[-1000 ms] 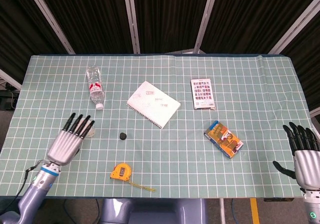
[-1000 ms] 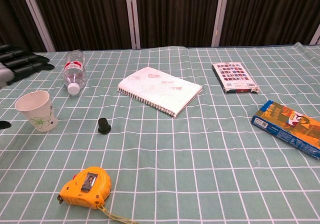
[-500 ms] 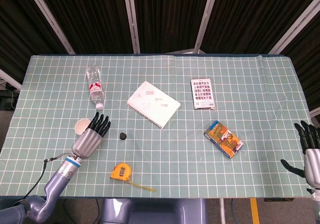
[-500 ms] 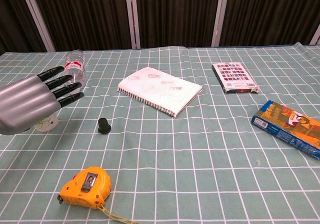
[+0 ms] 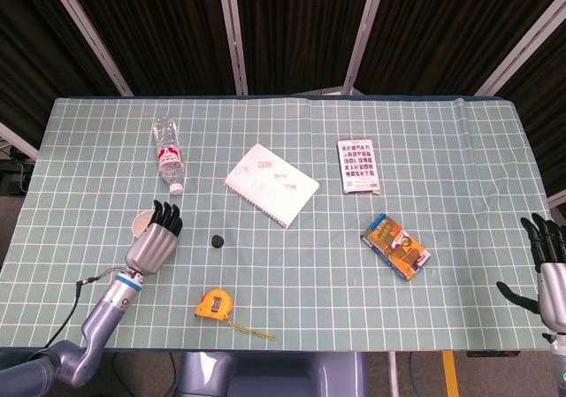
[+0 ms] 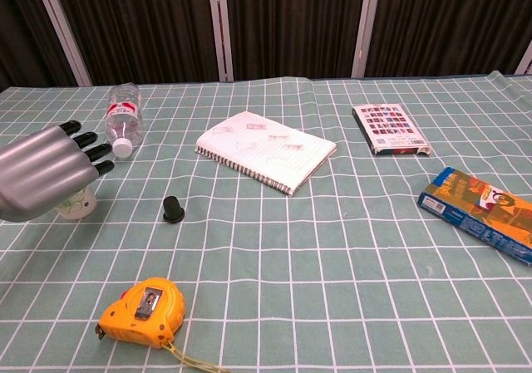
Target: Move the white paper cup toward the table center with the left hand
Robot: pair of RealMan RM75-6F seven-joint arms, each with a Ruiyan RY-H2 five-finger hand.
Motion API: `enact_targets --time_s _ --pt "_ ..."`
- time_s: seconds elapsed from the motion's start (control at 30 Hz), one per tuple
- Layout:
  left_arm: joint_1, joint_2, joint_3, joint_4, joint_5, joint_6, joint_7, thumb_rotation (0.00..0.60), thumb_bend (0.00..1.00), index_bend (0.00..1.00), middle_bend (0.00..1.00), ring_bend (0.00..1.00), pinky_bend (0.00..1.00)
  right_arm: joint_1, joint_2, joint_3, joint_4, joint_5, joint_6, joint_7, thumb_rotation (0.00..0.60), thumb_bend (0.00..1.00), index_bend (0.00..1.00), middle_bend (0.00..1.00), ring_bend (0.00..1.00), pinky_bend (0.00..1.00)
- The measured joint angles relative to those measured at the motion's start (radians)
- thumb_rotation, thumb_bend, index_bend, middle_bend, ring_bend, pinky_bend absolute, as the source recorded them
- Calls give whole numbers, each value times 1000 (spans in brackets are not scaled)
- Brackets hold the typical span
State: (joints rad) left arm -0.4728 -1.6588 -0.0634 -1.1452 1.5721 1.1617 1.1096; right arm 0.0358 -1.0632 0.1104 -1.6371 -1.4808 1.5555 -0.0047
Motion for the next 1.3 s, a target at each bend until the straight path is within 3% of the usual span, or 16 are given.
enact_targets --time_s 0.1,0.33,0.53,0.73,0.97,1.1,1.13,1.2,1.27,1.3 --pt "-3 -5 4 26 4 14 -35 600 0 491 370 373 397 0 -1 0 1 1 0 -2 600 0 0 0 0 0" --pt "7 25 -9 -8 -17 47 -133 600 0 510 397 407 429 1 -3 -1 0 1 -2 -5 600 0 0 0 0 0" --pt "22 87 -39 -101 -61 60 -353 600 0 508 393 404 431 1 -4 -4 -4 -5 -2 -10 600 0 0 0 0 0" --pt "26 158 -60 -176 -118 -4 -791 600 0 508 389 401 431 3 -6 -7 -9 -11 -2 -19 600 0 0 0 0 0" --pt "2 226 -58 -193 -153 -187 -1384 600 0 508 385 398 431 7 -11 -9 -11 -9 -11 -34 600 0 0 0 0 0" --pt "-18 230 -43 -146 -138 -257 -1589 600 0 501 375 389 430 9 -13 -8 -10 -3 -15 -38 600 0 0 0 0 0" --pt "-23 228 -38 -130 -132 -267 -1614 600 0 470 339 358 419 9 -13 -7 -10 -2 -15 -37 600 0 0 0 0 0" --pt "-32 221 -24 -94 -113 -276 -1641 600 0 300 188 207 331 8 -12 -7 -9 1 -15 -36 600 0 0 0 0 0" --pt "-41 221 -6 -77 -90 -283 -1626 600 0 52 21 25 109 8 -12 -6 -7 4 -16 -36 600 0 0 0 0 0" --pt "-44 222 0 -74 -81 -283 -1611 600 0 13 1 3 53 8 -12 -6 -7 5 -17 -36 600 0 0 0 0 0"
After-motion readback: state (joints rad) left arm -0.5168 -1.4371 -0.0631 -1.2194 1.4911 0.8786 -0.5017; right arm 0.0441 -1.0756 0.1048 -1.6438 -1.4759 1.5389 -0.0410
